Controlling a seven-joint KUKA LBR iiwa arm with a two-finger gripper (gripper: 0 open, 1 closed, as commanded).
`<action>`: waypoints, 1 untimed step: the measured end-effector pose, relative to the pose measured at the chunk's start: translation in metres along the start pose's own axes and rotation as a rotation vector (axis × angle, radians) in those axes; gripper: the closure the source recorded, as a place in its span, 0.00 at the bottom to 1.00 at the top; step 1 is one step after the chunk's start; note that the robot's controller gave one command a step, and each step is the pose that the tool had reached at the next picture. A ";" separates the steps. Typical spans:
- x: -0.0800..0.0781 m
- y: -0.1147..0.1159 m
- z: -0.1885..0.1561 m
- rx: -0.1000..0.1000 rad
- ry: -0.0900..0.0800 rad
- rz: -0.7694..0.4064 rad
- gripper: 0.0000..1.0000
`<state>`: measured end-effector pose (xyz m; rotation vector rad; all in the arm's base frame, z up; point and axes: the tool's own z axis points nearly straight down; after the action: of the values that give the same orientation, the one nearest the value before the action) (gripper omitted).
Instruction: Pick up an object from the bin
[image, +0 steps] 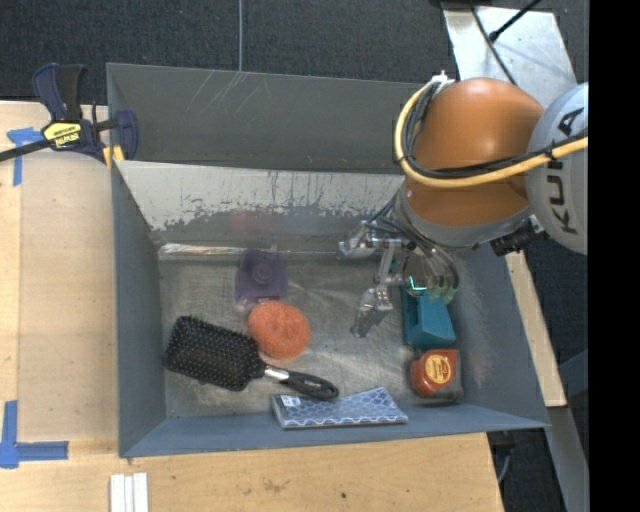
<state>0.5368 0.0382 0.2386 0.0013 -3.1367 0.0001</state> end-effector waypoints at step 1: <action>-0.002 0.000 -0.004 -0.001 -0.008 0.001 0.00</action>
Offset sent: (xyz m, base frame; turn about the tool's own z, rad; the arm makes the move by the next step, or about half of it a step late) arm -0.0442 0.0424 -0.1411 -0.0681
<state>0.5383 0.0382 0.2429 -0.0002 -3.1452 -0.0010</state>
